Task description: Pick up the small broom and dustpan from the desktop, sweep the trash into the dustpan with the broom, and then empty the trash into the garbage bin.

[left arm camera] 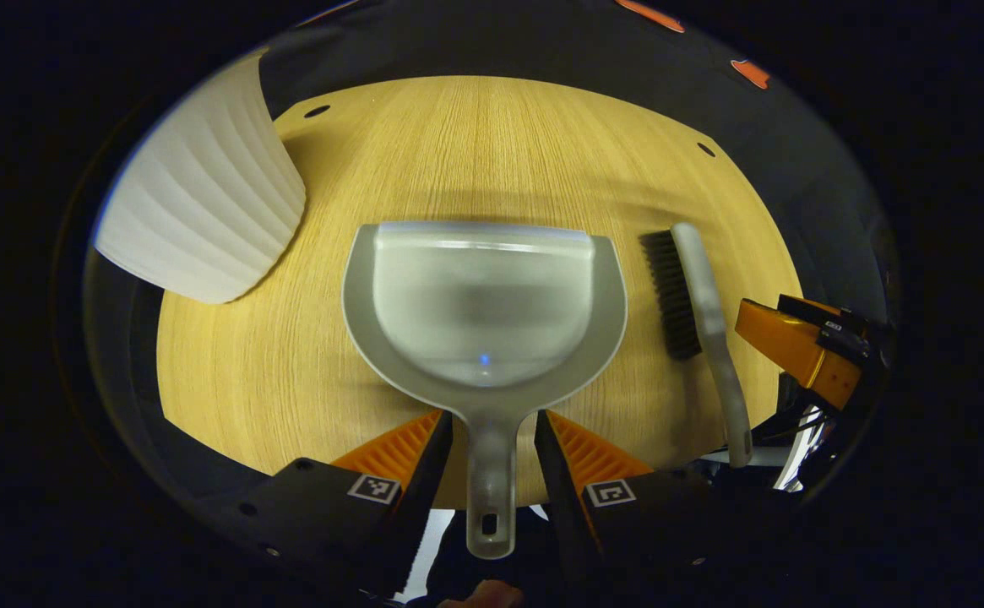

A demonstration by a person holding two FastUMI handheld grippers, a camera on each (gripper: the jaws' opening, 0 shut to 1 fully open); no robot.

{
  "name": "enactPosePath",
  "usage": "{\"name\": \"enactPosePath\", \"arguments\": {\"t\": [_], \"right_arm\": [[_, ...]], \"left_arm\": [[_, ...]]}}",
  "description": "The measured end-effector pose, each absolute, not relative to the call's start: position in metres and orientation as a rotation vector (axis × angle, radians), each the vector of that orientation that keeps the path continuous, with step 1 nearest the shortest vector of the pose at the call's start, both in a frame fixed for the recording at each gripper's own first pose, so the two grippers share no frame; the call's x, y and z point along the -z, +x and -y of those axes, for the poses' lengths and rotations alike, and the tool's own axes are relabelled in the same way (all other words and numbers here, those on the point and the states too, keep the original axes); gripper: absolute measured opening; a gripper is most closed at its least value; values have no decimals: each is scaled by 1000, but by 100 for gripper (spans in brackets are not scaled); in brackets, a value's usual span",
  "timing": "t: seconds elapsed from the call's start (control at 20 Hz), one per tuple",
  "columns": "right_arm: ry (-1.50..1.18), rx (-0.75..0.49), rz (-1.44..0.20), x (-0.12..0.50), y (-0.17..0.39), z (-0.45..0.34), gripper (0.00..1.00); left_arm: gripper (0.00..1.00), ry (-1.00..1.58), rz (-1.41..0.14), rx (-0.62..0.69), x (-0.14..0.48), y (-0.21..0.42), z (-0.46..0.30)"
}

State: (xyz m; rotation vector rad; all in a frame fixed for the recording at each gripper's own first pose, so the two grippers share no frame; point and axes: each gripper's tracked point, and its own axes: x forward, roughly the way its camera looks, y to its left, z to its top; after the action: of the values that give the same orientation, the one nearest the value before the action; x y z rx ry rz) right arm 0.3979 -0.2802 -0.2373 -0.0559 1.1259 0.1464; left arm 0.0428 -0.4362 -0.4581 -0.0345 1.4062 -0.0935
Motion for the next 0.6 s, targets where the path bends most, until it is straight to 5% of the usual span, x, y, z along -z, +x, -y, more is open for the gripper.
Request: {"name": "enactPosePath", "arguments": {"t": [0.3, 0.6], "right_arm": [[-14, -108, -1008, 180, 417, 286, 95], [55, -94, -814, 101, 444, 287, 95]], "left_arm": [[84, 43, -1173, 86, 409, 69, 449], [85, 1, -906, 78, 348, 108, 469]]}}
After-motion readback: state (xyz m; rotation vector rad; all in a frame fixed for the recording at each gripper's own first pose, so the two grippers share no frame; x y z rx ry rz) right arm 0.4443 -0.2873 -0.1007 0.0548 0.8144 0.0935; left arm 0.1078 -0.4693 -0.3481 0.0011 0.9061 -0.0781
